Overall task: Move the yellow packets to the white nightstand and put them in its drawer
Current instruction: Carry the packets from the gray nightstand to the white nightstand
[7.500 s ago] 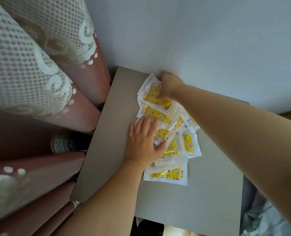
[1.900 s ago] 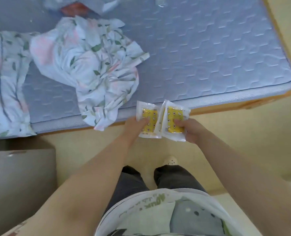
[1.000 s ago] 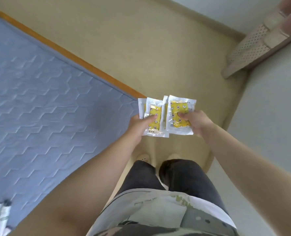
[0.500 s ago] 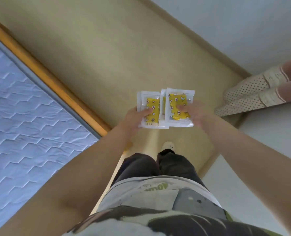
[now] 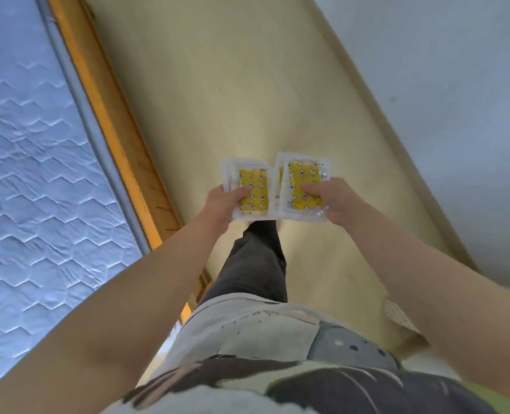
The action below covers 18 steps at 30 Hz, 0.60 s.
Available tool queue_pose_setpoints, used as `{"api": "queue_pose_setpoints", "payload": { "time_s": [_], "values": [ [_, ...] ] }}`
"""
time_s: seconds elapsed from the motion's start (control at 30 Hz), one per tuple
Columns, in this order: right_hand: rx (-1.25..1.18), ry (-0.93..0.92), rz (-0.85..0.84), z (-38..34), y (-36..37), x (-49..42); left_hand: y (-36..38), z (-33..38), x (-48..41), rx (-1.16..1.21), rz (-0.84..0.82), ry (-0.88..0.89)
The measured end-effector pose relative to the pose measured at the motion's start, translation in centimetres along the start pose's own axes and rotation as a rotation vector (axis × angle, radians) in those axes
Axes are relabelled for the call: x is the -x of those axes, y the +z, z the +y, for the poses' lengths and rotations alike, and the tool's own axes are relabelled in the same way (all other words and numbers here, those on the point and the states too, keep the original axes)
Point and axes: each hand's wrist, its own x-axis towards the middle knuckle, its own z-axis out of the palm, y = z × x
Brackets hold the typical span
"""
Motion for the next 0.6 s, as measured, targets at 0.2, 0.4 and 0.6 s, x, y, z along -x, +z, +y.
{"api": "queue_pose_setpoints", "payload": {
  "time_s": [0.2,0.4,0.6],
  "values": [
    [0.112,-0.002,-0.045,-15.4,6.9,-7.8,-1.9,13.7,-8.0,0.061,0.078,0.042],
    [0.175,-0.027,-0.175,-27.3,14.9,-13.4,-4.6,24.2,-13.9,0.216,0.13,0.062],
    [0.377,-0.113,-0.239,-38.5,23.9,-21.7,-8.0,34.7,-21.8,0.337,0.254,0.069]
  ]
}}
